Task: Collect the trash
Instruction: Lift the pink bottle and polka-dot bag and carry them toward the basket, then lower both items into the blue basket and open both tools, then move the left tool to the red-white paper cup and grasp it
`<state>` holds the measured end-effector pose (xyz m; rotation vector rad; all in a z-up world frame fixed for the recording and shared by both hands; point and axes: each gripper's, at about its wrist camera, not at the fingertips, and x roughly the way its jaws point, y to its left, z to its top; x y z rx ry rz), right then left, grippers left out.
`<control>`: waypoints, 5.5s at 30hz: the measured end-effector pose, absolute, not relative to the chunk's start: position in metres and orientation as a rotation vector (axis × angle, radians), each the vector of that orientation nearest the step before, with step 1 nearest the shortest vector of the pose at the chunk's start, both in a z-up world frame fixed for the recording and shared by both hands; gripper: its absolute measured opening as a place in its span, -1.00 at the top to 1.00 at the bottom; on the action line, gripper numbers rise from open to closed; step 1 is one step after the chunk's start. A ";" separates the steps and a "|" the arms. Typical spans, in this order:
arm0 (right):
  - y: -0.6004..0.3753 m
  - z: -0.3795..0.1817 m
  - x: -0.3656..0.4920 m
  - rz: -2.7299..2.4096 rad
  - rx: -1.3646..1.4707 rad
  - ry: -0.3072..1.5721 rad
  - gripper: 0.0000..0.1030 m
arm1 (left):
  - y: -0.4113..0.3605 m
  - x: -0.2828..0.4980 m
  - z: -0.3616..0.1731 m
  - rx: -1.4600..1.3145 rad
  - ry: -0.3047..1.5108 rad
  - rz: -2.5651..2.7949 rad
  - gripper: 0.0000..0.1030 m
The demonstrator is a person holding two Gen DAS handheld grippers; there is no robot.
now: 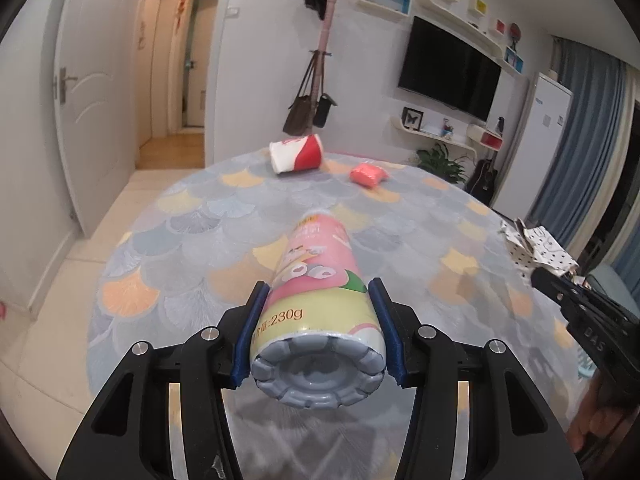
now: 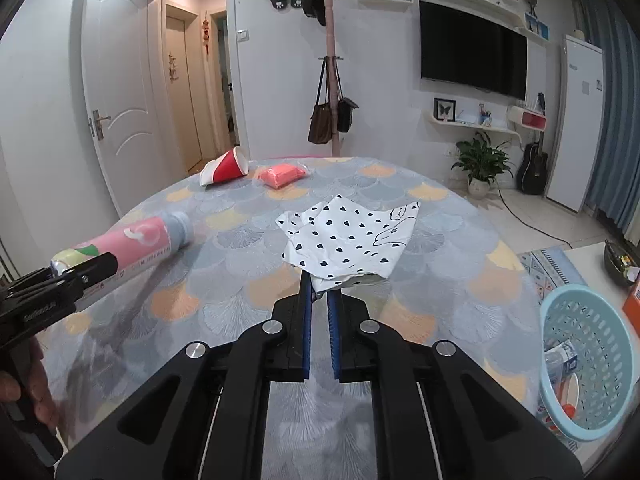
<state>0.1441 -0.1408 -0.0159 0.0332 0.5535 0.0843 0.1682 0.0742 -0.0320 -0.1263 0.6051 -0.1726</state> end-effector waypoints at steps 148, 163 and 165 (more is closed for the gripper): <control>-0.245 0.000 0.160 0.039 0.242 0.551 -0.45 | 0.065 0.275 -0.005 -0.010 0.719 -0.117 -0.56; -0.194 -0.031 0.186 0.205 0.288 0.659 -0.45 | 0.024 0.475 -0.001 0.142 0.827 -0.012 -0.56; -0.197 -0.033 0.187 0.207 0.305 0.664 -0.45 | 0.020 0.494 -0.017 0.206 0.902 0.060 -0.56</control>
